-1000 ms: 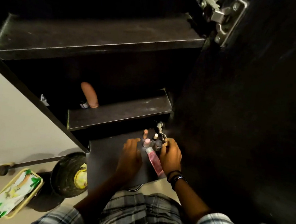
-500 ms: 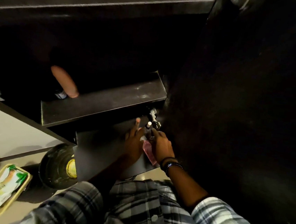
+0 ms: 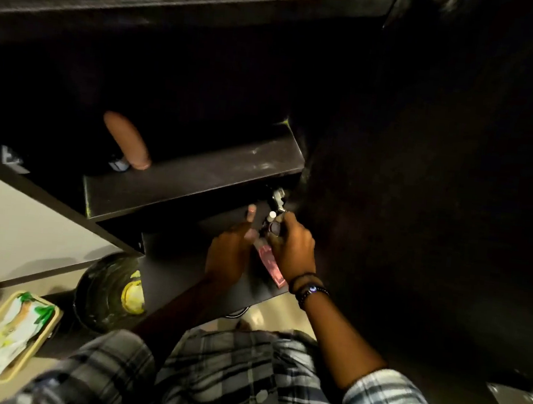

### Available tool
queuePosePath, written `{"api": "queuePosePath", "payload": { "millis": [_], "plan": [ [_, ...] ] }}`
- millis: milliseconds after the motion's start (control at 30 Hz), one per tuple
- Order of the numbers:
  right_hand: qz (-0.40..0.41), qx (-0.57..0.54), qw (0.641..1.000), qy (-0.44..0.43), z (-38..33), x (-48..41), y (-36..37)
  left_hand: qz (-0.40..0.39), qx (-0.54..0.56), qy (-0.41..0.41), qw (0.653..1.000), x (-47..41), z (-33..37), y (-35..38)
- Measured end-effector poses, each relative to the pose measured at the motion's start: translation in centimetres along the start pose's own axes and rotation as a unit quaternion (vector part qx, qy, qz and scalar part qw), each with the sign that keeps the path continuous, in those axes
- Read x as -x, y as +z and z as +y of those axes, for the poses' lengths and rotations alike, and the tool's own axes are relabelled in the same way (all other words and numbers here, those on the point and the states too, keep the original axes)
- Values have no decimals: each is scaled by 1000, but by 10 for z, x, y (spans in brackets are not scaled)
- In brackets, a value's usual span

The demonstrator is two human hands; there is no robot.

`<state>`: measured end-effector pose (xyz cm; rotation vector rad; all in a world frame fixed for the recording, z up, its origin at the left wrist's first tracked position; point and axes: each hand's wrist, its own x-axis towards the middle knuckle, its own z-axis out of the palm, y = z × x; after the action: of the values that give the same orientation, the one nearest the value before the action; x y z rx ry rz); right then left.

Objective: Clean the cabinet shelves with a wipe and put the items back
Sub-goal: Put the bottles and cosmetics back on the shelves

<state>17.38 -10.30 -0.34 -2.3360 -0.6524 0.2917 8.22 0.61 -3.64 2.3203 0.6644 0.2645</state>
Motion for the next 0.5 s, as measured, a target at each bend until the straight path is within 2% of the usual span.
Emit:
{"api": "queuePosePath", "payload": {
  "millis": [167,300,400,500],
  "plan": [
    [53,-84,994,-48,-66,21,-36,102,73,-7,992,34,37,-84],
    [82,-190,972,-113,-132,35,-65,198,134,-6,971,48,70,-163],
    [87,-261,947,-166,-186,45,-88,253,205,38,945,58,99,-220],
    [84,-322,917,-219,-237,51,-114,298,199,95,929,67,128,-273]
  ]
}}
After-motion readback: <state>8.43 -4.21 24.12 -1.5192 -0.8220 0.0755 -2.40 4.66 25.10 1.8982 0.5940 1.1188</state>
